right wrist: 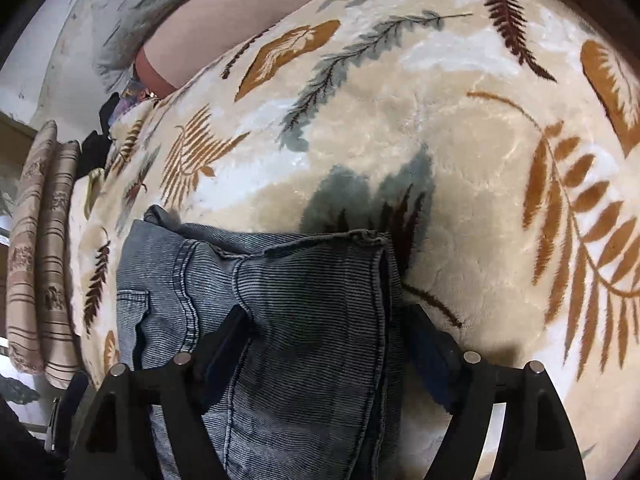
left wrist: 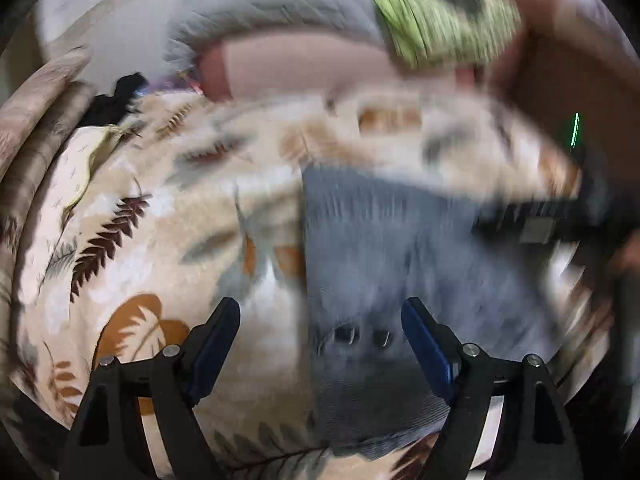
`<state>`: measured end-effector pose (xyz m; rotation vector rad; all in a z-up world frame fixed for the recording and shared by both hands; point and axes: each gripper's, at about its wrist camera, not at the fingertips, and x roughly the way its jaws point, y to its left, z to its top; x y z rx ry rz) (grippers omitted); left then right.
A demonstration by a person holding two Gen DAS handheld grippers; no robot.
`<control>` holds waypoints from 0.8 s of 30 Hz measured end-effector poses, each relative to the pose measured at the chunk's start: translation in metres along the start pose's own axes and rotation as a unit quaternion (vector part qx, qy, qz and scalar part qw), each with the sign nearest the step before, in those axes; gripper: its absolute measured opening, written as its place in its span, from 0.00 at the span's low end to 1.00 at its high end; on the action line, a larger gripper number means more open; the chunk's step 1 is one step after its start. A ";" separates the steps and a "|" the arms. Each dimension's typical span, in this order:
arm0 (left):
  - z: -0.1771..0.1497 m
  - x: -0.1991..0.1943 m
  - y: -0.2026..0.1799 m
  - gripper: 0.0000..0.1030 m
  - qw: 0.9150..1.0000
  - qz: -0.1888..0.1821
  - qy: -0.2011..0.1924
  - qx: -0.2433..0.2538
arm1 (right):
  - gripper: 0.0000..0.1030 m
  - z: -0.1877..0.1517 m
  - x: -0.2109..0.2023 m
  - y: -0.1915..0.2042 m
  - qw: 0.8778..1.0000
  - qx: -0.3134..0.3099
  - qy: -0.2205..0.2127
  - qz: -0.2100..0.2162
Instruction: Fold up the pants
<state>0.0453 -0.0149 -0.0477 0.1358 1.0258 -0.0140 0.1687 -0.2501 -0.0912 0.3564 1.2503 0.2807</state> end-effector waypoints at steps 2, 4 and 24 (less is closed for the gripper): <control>-0.012 0.013 -0.005 0.82 1.000 0.005 -0.009 -0.004 | 0.79 -0.001 0.000 0.000 1.000 -0.006 0.012 -0.008; -0.010 0.012 0.000 0.82 1.000 -0.006 0.000 -0.024 | 0.79 0.001 -0.010 0.014 0.999 -0.008 0.026 -0.030; -0.022 0.018 0.015 0.82 0.996 -0.059 -0.016 -0.070 | 0.25 0.076 0.107 0.223 0.943 -0.211 0.223 -0.125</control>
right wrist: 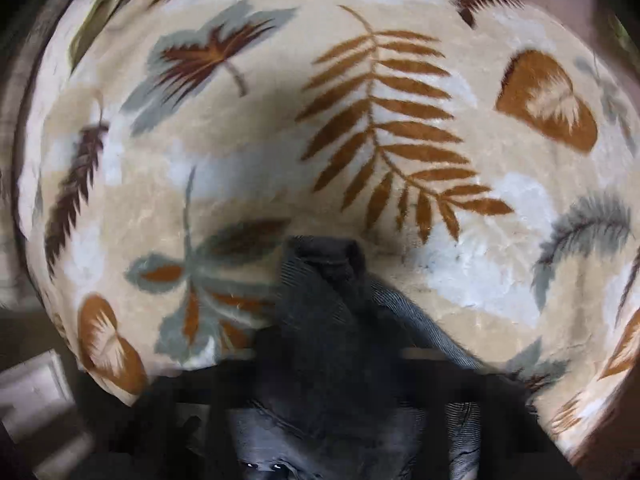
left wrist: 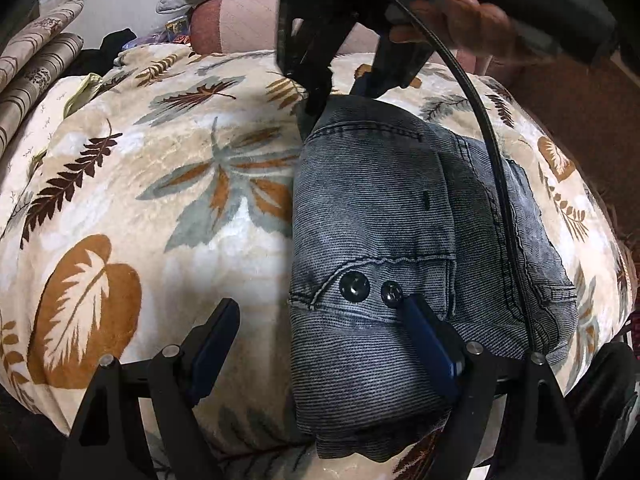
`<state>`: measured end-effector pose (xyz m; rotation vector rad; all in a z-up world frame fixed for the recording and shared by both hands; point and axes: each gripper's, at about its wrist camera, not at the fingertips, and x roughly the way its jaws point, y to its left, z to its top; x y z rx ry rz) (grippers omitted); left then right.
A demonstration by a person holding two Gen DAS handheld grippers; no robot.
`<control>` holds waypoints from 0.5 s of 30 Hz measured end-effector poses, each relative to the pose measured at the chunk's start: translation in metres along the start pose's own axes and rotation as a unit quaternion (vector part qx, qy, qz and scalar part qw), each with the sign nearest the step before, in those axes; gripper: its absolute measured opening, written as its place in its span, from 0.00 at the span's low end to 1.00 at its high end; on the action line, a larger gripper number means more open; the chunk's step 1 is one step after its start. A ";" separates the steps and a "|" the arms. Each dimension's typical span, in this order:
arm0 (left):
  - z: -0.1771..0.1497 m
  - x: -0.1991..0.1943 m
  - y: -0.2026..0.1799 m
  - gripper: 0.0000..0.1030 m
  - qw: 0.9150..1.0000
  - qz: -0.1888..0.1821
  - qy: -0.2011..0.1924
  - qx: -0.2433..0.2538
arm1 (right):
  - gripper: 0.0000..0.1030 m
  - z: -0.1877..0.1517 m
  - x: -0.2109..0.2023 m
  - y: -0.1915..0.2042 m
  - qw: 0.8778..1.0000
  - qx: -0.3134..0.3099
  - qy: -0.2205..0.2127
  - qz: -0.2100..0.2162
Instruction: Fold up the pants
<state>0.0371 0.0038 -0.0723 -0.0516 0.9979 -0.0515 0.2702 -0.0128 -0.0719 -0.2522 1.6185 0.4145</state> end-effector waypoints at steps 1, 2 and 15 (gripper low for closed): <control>0.000 0.001 0.001 0.83 1.000 -0.002 0.000 -0.001 | 0.24 -0.002 -0.001 -0.004 1.000 0.003 -0.008 0.003; 0.000 0.001 0.001 0.84 1.000 -0.003 0.001 -0.003 | 0.24 -0.005 -0.001 -0.009 1.000 0.010 -0.017 0.008; 0.005 -0.001 0.002 0.84 1.000 0.000 0.010 -0.007 | 0.49 -0.094 -0.074 -0.086 0.969 0.116 -0.202 0.087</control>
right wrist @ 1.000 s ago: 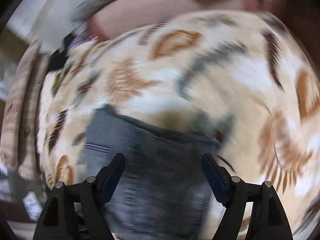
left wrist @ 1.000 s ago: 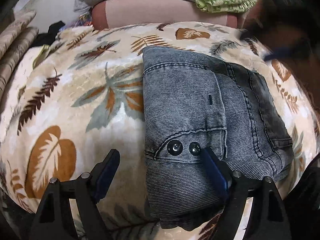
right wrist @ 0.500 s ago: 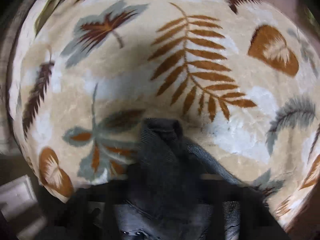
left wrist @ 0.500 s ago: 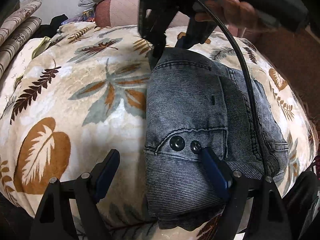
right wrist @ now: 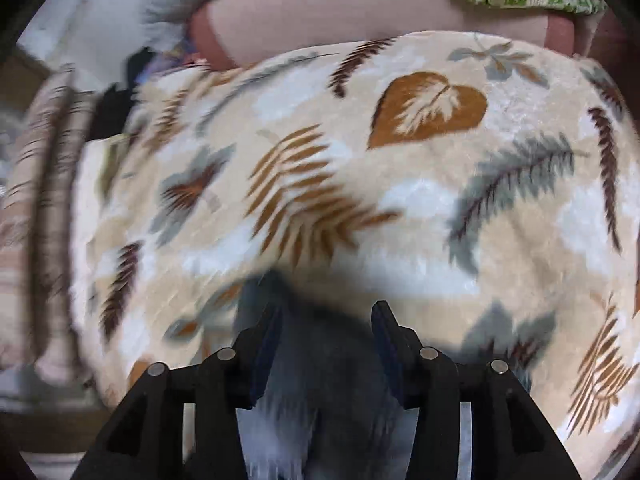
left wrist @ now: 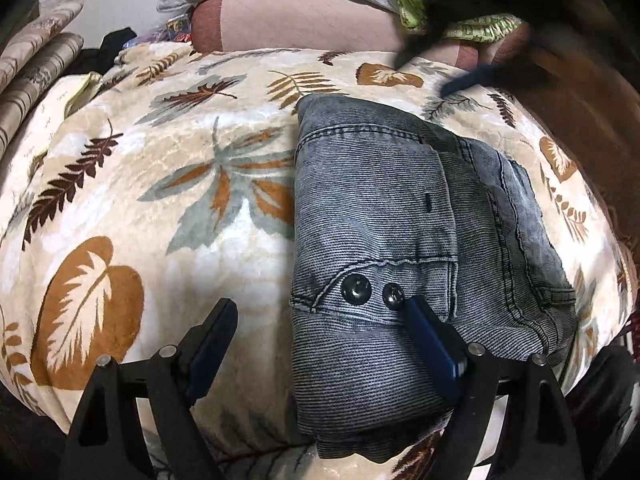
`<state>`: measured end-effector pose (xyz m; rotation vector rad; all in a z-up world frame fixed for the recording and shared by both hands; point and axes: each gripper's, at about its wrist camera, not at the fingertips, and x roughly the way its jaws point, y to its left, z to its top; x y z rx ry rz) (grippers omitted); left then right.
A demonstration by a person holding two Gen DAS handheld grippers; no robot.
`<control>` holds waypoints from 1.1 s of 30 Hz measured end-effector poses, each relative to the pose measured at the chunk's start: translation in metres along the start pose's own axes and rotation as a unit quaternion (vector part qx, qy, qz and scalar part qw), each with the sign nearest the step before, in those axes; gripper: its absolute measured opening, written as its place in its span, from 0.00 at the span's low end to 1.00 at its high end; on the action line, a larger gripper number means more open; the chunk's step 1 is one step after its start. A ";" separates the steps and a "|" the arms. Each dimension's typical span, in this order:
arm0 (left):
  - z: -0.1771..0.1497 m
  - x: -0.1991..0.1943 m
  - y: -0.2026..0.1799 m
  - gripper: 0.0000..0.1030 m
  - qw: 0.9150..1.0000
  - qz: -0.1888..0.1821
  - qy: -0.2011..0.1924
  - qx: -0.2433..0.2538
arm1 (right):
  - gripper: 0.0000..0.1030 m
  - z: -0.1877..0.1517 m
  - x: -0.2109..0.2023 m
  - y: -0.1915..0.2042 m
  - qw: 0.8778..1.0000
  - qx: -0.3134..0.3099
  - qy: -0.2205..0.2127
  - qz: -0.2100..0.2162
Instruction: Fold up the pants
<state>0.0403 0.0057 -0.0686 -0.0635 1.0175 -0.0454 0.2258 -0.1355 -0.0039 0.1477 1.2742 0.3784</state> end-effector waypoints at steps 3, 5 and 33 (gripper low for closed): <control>0.004 -0.003 0.005 0.84 1.000 -0.012 0.011 -0.013 | 0.50 -0.041 -0.005 -0.022 0.999 0.013 -0.003 0.036; 0.008 -0.007 0.006 0.83 1.000 -0.018 0.016 -0.019 | 0.45 -0.064 0.017 -0.060 0.997 0.050 0.014 0.050; 0.011 -0.025 0.002 0.83 0.998 0.057 0.019 0.010 | 0.65 -0.187 -0.016 -0.081 0.997 0.042 -0.057 0.040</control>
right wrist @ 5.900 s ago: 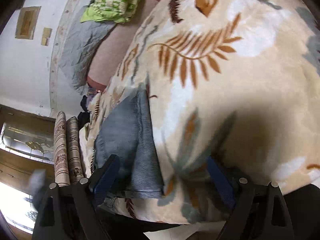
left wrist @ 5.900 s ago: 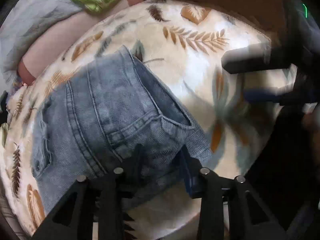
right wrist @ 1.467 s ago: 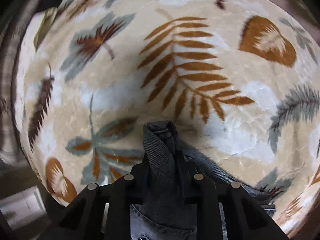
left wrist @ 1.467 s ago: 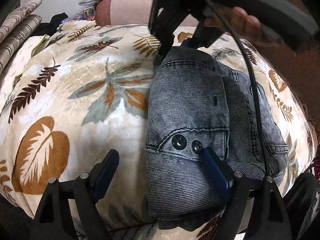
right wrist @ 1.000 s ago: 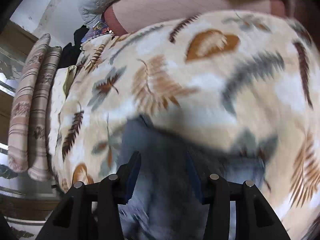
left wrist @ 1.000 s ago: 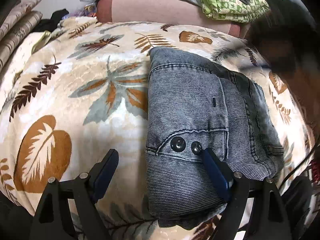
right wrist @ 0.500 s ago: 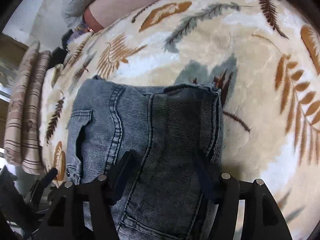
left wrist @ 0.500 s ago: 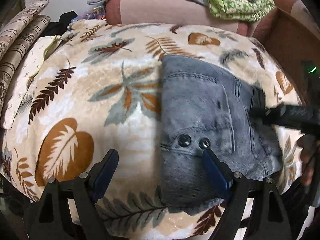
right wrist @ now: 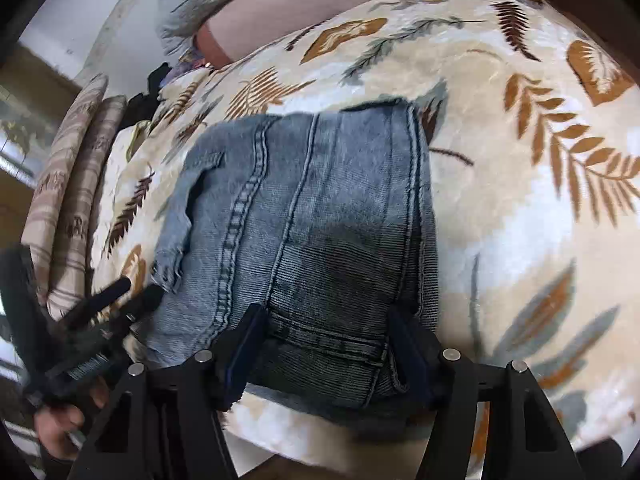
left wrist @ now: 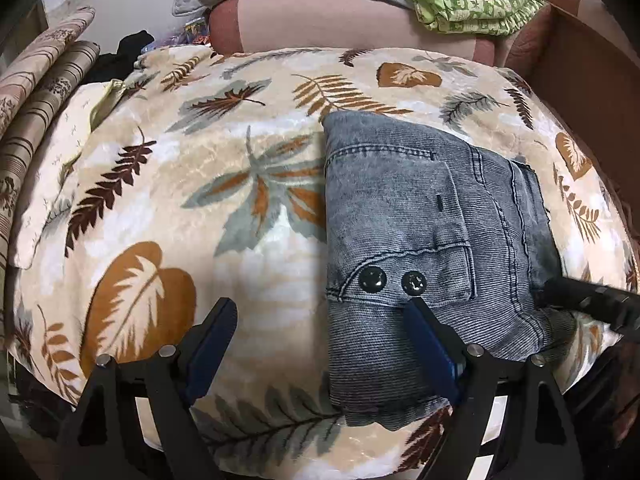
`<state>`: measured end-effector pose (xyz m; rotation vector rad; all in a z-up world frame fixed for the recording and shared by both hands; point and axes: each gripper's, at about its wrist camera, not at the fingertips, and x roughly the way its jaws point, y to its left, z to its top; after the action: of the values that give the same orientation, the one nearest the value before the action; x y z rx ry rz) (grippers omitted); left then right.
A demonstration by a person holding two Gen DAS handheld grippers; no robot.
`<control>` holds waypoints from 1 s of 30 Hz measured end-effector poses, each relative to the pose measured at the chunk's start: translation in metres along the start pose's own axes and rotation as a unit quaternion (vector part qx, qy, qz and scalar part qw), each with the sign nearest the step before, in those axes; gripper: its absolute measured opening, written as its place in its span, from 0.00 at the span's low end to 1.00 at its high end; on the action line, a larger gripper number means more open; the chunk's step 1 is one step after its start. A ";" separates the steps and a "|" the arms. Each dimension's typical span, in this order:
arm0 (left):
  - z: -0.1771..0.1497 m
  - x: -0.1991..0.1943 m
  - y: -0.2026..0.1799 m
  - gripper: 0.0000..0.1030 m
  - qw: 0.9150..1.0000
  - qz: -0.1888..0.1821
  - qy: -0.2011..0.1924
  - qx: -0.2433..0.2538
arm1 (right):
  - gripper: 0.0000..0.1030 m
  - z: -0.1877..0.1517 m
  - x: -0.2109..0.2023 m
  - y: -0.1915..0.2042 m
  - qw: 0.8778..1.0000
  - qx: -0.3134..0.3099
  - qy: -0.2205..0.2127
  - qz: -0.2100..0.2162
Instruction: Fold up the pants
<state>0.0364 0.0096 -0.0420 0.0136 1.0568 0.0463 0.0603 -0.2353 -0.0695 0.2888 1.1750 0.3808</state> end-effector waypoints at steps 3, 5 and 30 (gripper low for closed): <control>0.000 -0.001 0.003 0.83 1.000 0.003 -0.002 -0.004 | 0.65 0.002 -0.017 0.008 1.000 -0.013 -0.021 0.011; 0.001 0.003 0.005 0.83 1.000 0.002 0.004 -0.010 | 0.66 -0.004 -0.013 0.009 0.999 -0.021 -0.020 0.018; 0.005 0.018 0.032 0.84 0.999 0.014 0.010 -0.050 | 0.68 0.066 -0.038 -0.024 0.987 0.080 -0.076 0.119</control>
<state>0.0491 0.0422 -0.0540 -0.0621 1.0731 0.1241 0.1124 -0.2745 -0.0240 0.5911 1.0257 0.4659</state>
